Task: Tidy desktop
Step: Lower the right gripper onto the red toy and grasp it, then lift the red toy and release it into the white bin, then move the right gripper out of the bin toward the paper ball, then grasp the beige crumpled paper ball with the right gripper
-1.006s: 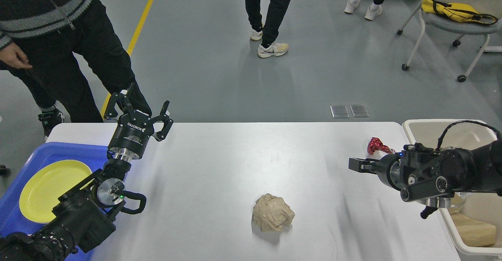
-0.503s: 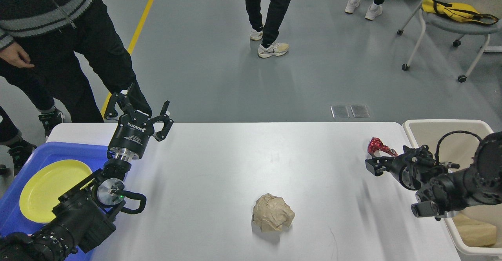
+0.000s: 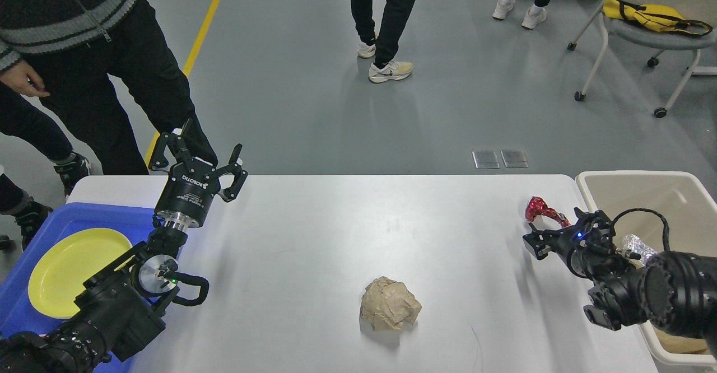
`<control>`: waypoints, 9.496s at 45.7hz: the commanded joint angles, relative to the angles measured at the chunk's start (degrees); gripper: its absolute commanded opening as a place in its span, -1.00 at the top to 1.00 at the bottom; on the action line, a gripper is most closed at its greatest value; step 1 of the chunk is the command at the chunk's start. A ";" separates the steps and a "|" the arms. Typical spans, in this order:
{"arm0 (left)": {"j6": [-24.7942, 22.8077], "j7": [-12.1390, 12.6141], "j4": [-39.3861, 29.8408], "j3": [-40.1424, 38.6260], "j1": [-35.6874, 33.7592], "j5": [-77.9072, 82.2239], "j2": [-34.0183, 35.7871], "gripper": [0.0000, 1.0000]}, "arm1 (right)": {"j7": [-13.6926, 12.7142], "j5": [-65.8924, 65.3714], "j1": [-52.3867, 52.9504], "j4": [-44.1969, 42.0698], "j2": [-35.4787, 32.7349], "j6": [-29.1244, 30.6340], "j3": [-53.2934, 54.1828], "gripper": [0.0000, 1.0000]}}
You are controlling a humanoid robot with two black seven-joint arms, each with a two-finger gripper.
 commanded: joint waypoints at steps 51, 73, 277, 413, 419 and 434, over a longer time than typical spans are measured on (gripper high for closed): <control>-0.01 0.00 0.00 0.00 0.00 -0.02 0.18 -1.00 | -0.11 11.18 -9.01 -17.63 4.32 9.81 -11.76 -0.80; -0.01 0.00 0.00 0.00 0.00 -0.02 0.00 -1.00 | -0.28 11.09 -10.33 -22.90 4.41 15.71 -12.20 -0.48; -0.01 0.00 0.00 0.00 0.00 -0.02 0.00 -1.00 | -9.77 22.34 47.67 50.66 -26.28 52.54 27.18 -1.00; -0.01 0.00 0.00 0.00 0.00 -0.02 0.00 -1.00 | -10.13 26.39 12.78 34.58 11.35 9.47 43.09 1.00; -0.01 0.00 0.00 0.00 0.00 -0.02 0.00 -1.00 | -10.13 26.48 12.78 34.67 11.18 9.38 43.17 1.00; -0.01 0.00 0.00 0.00 0.00 -0.02 0.00 -1.00 | -10.22 26.56 14.54 37.39 8.81 9.46 43.00 1.00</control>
